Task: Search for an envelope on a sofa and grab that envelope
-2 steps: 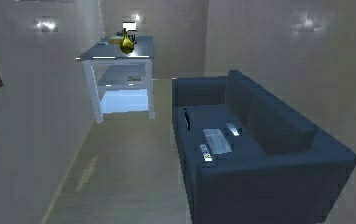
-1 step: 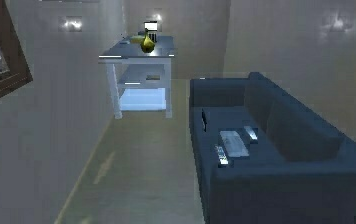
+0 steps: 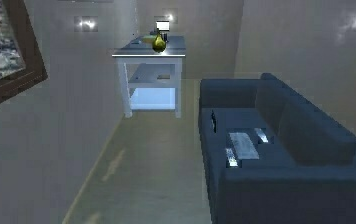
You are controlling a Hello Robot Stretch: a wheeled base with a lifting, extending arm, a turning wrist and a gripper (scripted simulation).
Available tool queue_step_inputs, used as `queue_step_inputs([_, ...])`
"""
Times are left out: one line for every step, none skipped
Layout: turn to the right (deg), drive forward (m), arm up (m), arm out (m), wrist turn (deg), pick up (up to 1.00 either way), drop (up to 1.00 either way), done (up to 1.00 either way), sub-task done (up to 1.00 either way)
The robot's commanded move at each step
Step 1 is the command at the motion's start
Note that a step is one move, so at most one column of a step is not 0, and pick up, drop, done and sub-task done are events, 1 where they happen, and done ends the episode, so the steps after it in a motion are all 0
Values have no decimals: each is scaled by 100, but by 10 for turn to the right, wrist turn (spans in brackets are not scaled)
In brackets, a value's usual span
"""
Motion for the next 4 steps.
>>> queue_step_inputs([0, 10, 0, 0, 0, 0, 0, 0, 0])
queue_step_inputs([-240, 0, 0, 0, 0, 0, 0, 0, 0])
queue_step_inputs([0, 30, 0, 0, 0, 0, 0, 0, 0])
queue_step_inputs([240, 0, 0, 0, 0, 0, 0, 0, 0])
